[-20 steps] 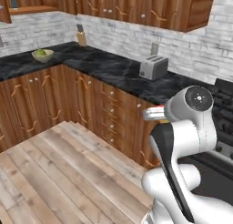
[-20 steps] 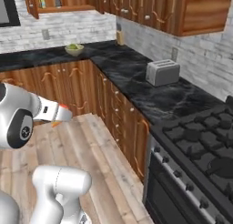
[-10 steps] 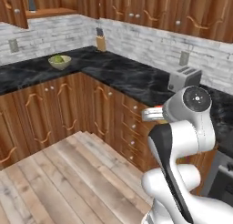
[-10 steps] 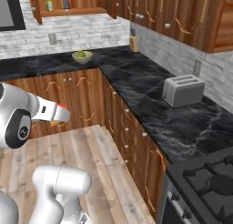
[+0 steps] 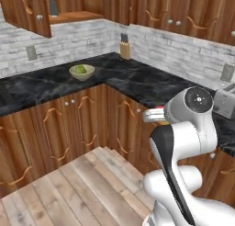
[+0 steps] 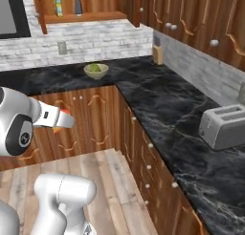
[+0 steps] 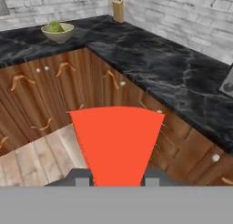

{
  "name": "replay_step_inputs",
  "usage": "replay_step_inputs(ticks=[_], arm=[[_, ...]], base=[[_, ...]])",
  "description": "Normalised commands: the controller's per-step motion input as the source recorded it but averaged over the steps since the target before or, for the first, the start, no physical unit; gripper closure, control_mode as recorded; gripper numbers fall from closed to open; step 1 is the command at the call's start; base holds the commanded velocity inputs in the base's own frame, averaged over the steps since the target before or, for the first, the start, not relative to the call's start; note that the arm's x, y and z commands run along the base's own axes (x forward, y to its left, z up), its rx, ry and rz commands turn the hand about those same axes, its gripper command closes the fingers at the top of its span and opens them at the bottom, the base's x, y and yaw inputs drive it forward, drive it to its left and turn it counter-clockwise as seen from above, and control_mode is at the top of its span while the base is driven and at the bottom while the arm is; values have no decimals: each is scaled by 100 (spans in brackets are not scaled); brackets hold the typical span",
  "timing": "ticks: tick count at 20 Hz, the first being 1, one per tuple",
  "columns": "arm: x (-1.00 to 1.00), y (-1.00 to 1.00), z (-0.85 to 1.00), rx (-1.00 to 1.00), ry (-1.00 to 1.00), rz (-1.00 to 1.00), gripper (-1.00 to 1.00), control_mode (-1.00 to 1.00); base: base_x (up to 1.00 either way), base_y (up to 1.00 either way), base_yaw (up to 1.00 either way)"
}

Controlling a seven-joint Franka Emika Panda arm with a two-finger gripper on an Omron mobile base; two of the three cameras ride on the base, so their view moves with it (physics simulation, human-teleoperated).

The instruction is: Pick the cheese from the fridge and the cheese grater from the cabinet and place them next to the salad bowl.

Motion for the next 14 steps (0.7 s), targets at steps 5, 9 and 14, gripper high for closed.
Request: replay_step_inputs(ticks=[5,9,14], arm=[[0,0,0,0,0,0,100,100],[0,0,0,0,0,0,100,100],[0,0,0,0,0,0,100,100]], base=[[100,5,16],[100,0,18],[98,-2,13]])
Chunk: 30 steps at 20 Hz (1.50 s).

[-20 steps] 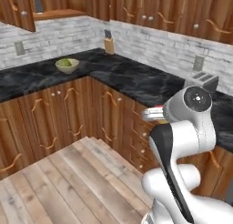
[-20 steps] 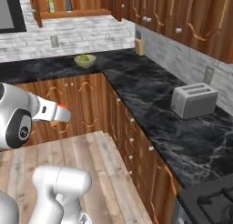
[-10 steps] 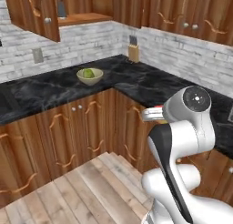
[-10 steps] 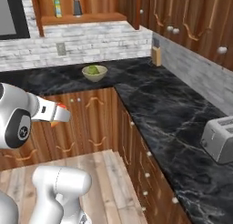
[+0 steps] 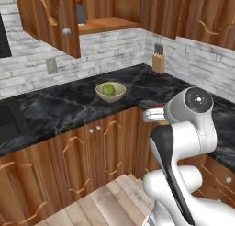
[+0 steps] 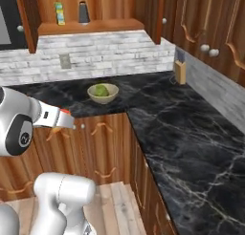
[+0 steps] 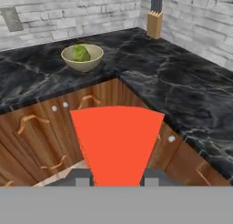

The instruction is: Pick the cheese from the fridge and the cheese grater from the cabinet and place them next to the salad bowl.

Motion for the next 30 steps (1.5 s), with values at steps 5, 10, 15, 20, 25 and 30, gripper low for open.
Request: replay_step_inputs(ticks=[5,10,15,20,25,30], arm=[[0,0,0,0,0,0,100,100],[0,0,0,0,0,0,100,100],[0,0,0,0,0,0,100,100],[0,0,0,0,0,0,100,100],[0,0,0,0,0,0,100,100],[0,0,0,0,0,0,100,100]], base=[[94,0,19],[74,-15,27],[37,-1,43],[41,-23,33],[47,-30,14],[37,-34,4]])
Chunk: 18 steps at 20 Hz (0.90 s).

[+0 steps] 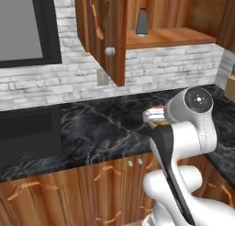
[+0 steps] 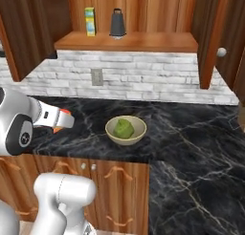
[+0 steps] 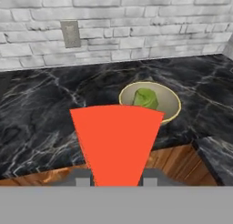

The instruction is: Pick the cheese from the fridge and the cheese grater from the cabinet and place them next to the salad bowl.

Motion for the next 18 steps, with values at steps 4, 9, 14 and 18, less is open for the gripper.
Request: replay_step_inputs(ticks=[4,9,14,18], arm=[[0,0,0,0,0,0,100,100],[0,0,0,0,0,0,100,100],[0,0,0,0,0,0,100,100],[0,0,0,0,0,0,100,100]], base=[[59,-33,3],[51,-19,9],[36,-14,7],[7,-4,6]])
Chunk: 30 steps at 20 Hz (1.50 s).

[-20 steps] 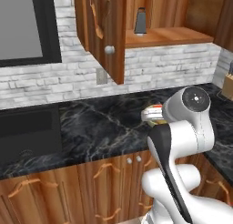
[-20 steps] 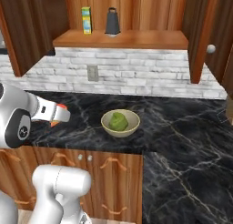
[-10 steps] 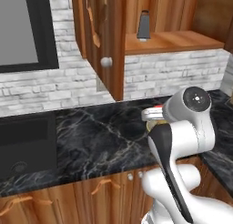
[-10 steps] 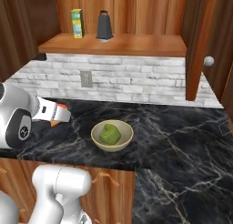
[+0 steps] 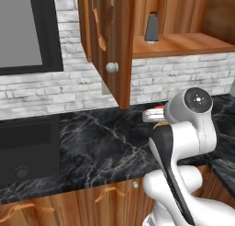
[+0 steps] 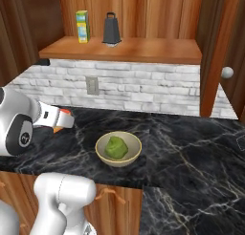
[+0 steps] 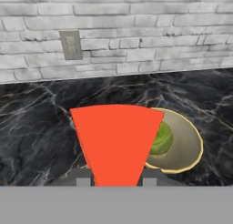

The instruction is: Pick the cheese from the fridge and the cheese grater from the cabinet and place them next to the salad bowl.

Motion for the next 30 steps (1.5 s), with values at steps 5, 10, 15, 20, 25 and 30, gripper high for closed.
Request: replay_step_inputs(ticks=[5,10,15,20,25,30], arm=[[0,0,0,0,0,0,100,100],[0,0,0,0,0,0,100,100],[8,0,-23,3,-1,0,100,-100],[38,27,-51,3,-1,0,100,-100],[45,14,-64,1,0,0,100,-100],[56,14,-60,2,2,-2,100,-100]], base=[[0,-3,2],[0,0,0],[0,0,0],[0,0,0],[0,0,0],[0,0,0]])
